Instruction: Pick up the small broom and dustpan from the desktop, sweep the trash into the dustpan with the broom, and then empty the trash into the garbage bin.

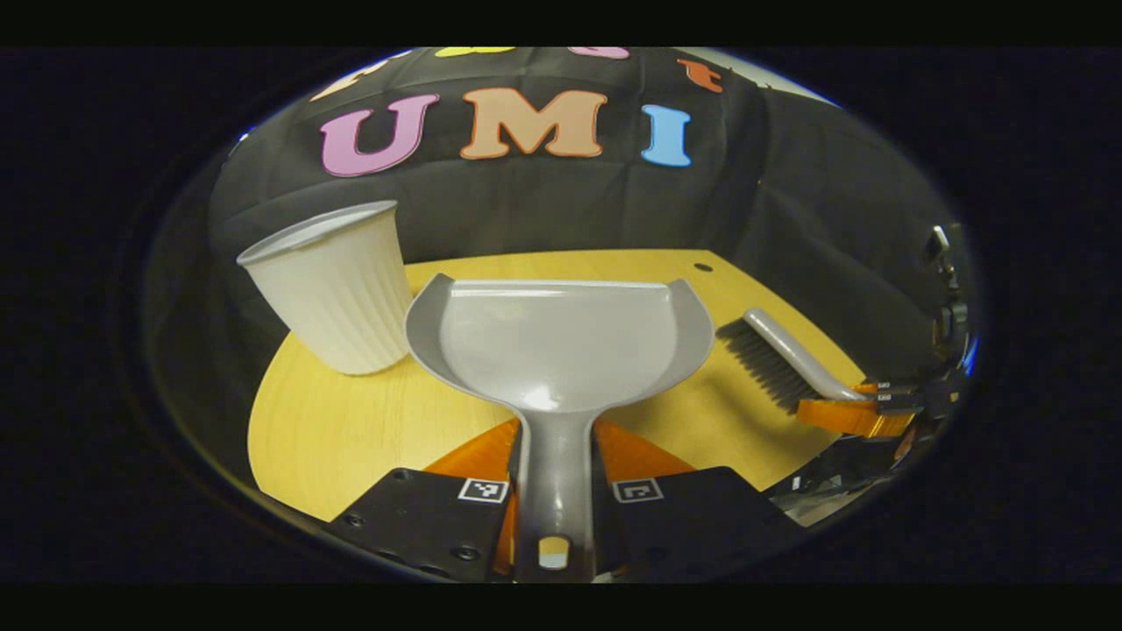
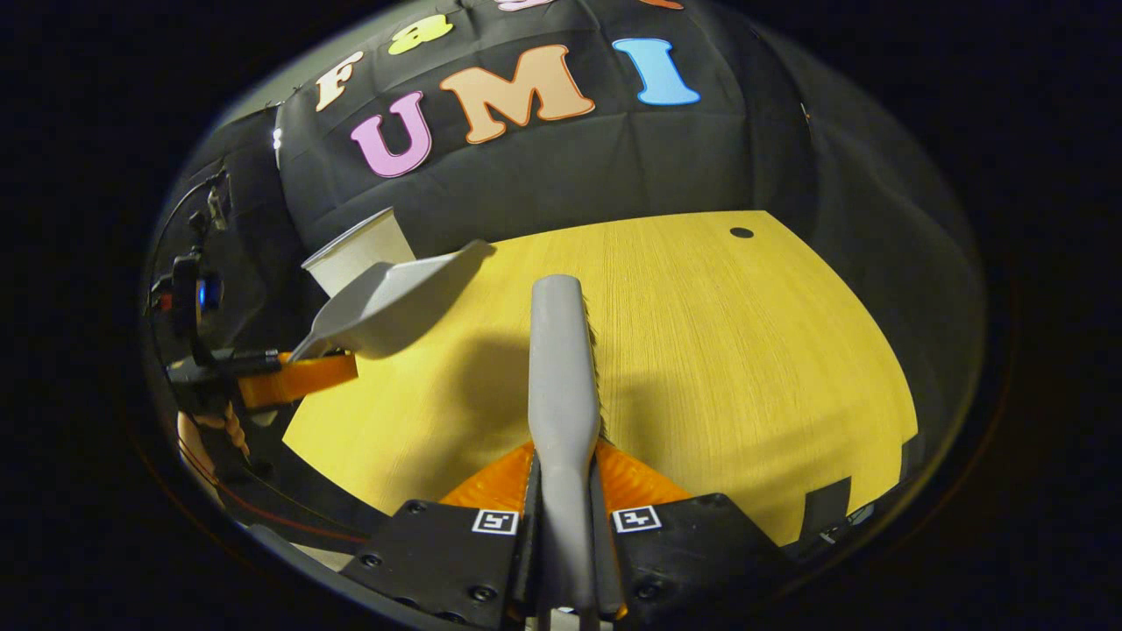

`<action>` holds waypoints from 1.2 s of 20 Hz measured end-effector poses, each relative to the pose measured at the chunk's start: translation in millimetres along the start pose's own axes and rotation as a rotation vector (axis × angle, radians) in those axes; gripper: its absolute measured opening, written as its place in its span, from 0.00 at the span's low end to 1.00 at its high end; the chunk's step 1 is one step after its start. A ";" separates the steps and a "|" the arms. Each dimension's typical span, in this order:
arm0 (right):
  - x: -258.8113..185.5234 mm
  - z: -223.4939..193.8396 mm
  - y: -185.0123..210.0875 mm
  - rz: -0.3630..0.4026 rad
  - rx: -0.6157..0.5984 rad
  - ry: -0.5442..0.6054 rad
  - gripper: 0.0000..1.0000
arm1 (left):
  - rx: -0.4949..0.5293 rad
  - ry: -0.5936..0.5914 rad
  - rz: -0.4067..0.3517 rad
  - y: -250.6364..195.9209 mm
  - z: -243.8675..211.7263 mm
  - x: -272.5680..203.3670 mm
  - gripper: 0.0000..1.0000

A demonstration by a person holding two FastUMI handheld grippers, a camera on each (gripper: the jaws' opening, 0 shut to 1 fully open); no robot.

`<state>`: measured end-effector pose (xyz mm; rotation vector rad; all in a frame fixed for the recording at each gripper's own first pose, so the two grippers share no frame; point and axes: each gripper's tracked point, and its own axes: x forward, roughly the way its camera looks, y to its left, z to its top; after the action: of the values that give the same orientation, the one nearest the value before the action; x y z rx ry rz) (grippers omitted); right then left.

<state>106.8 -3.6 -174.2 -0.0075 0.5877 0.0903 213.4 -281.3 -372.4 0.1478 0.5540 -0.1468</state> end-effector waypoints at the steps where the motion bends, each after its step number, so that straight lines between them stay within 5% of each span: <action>1: 9.1 -3.4 -0.5 -0.011 -0.003 0.007 0.24 | -0.026 0.024 -0.012 -4.6 -15.5 5.3 0.29; 8: 53.7 -23.9 4.2 -0.076 0.001 0.107 0.24 | -0.094 0.117 0.097 2.4 -69.0 34.4 0.31; 15: 51.4 -21.7 4.7 -0.093 0.012 0.167 0.24 | -0.109 0.152 0.119 6.4 -71.7 46.5 0.27; 24: 43.6 -30.8 10.3 -0.057 0.063 0.226 0.25 | -0.100 0.124 0.115 -3.0 -64.8 40.4 0.36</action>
<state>125.0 9.3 -223.8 0.0275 0.8150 0.0156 213.7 -276.6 -448.7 0.0915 0.6736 0.0021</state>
